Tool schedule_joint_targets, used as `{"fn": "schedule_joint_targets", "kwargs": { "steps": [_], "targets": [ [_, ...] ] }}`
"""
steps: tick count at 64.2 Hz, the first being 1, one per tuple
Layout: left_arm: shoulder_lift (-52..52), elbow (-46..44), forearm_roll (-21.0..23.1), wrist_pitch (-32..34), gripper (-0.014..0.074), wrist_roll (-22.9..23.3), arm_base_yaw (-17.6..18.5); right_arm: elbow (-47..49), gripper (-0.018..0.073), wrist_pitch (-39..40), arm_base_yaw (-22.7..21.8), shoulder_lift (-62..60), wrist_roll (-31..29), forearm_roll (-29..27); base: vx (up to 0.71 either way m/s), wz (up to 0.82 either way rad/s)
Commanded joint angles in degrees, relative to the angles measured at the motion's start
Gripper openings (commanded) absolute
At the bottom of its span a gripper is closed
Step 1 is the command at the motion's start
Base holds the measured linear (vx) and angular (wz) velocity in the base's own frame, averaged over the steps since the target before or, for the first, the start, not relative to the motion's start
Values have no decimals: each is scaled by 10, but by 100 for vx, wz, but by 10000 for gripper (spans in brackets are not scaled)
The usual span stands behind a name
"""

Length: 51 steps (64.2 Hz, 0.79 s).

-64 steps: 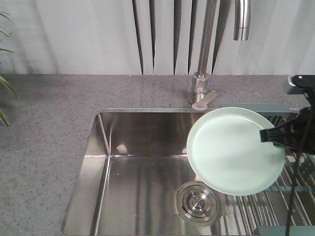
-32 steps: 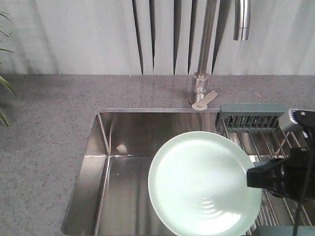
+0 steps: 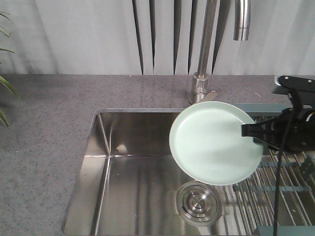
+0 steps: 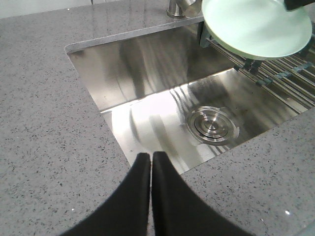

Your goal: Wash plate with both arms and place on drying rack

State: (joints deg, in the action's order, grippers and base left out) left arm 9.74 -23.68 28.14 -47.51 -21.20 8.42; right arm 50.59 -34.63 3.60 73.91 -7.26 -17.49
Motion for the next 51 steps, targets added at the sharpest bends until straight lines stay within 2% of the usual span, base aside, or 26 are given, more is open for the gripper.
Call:
{"fn": "schedule_joint_targets", "kwargs": {
  "steps": [1, 7, 13, 25, 37, 43, 51],
  "targets": [
    [6, -12, 15, 29, -5, 1, 2, 19, -3, -49, -32, -51, -1, 31, 0, 0],
    [6, -12, 15, 29, -5, 1, 2, 15, -2, -113, -34, -96, 0, 57, 0, 0],
    [6, -12, 15, 29, -5, 1, 2, -18, -2, -130, -33, -145, 2, 23, 0, 0],
    [6, -12, 16, 29, -5, 1, 2, -108, -2, -86, -33, -191, -40, -113, 0, 0],
    [6, -12, 16, 29, -5, 1, 2, -109, -2, -34, -33, -148, -92, -216, 0, 0],
    [6, -12, 16, 29, -5, 1, 2, -89, -2, -12, -33, -102, -102, -239, 0, 0],
    [6, -12, 16, 29, -5, 1, 2, -45, -2, 24, -34, -35, -108, -231, 0, 0]
  ]
}}
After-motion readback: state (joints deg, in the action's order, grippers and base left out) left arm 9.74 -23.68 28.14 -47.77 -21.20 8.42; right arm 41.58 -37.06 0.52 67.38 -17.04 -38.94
